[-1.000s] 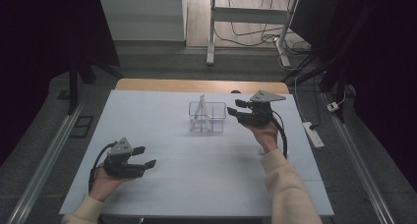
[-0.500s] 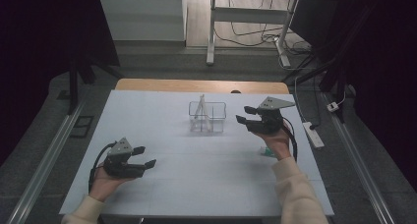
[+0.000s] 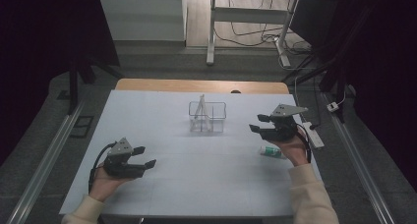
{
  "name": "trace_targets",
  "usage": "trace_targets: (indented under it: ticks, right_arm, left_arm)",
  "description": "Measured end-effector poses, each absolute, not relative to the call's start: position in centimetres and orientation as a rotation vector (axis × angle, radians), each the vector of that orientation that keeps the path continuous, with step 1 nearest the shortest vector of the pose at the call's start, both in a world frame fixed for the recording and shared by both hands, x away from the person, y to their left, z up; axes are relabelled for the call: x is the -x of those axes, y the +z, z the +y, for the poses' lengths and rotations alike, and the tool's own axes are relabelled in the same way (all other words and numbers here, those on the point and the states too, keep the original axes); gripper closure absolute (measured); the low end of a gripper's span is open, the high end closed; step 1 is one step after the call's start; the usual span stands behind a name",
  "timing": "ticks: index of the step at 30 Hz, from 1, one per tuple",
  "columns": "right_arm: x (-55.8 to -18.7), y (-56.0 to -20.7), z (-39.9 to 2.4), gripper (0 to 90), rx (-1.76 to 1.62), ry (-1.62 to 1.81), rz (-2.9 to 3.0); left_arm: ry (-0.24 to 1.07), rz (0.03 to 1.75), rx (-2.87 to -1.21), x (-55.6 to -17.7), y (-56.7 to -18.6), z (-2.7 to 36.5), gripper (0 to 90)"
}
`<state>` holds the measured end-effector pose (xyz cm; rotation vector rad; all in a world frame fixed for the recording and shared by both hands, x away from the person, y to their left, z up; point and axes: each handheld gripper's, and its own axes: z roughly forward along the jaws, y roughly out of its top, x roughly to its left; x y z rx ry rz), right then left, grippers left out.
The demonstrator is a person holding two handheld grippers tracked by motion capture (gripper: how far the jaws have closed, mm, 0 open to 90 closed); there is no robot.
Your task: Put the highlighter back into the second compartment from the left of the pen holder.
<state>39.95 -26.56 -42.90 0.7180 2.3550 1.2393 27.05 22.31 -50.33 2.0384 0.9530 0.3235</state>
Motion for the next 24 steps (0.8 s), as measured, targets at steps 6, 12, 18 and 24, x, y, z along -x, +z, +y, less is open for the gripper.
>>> trace_targets:
  ticks: [6, 12, 18, 24]
  right_arm:
    - [-39.4, -42.9, -27.9, 44.4, -0.735, 1.218, 2.359]
    - [-38.7, -42.9, -29.3, 44.1, -0.753, 1.199, 2.362]
    - [-38.0, -43.0, -31.0, 43.4, -0.769, 1.167, 2.373]
    - [-37.6, -43.4, -32.3, 43.0, -0.789, 1.135, 2.380]
  left_arm:
    - [0.324, 0.954, -2.036, -27.0, -50.3, 22.4, 31.0]
    - [0.324, 0.952, -2.035, -27.0, -50.3, 22.4, 31.0]
    - [0.323, 0.950, -2.038, -27.0, -50.3, 22.4, 31.0]
    - [0.324, 0.948, -2.037, -27.0, -50.3, 22.4, 31.0]
